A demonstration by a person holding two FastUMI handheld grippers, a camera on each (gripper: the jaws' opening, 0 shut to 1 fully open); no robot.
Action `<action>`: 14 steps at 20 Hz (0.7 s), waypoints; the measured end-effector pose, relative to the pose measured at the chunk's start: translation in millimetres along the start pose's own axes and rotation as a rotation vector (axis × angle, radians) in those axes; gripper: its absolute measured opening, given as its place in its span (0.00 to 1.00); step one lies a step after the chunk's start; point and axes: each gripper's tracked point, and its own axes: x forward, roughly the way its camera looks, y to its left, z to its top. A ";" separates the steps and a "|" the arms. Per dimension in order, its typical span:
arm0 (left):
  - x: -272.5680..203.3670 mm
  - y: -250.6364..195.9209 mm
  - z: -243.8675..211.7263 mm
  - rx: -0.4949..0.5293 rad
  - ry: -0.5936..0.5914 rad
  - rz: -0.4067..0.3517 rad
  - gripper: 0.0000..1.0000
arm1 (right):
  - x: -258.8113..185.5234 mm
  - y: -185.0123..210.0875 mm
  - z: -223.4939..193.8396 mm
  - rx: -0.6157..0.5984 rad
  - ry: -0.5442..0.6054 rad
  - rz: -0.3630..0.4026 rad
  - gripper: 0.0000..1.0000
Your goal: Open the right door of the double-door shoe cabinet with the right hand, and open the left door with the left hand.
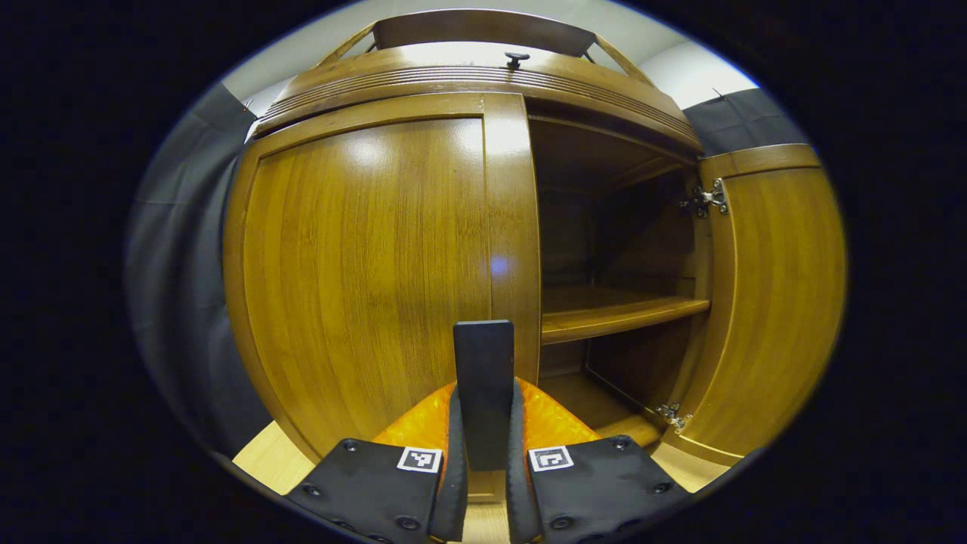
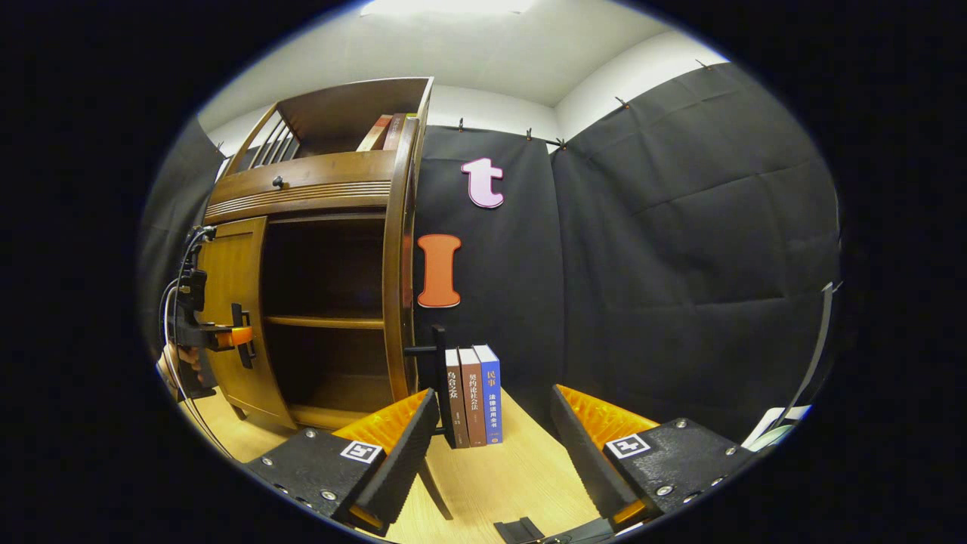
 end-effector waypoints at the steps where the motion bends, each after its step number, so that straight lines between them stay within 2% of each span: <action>1: -6.7 0.3 0.6 -0.001 0.002 -0.009 0.27 | -2.1 1.9 2.8 0.006 -0.002 0.002 0.92; 9: -67.4 13.2 -0.9 -0.024 0.010 -0.099 0.27 | -20.6 28.0 15.9 0.016 -0.013 0.027 0.92; 14: -101.2 27.2 -3.0 -0.010 0.007 -0.109 0.28 | -28.3 55.0 17.4 0.008 -0.016 0.067 0.92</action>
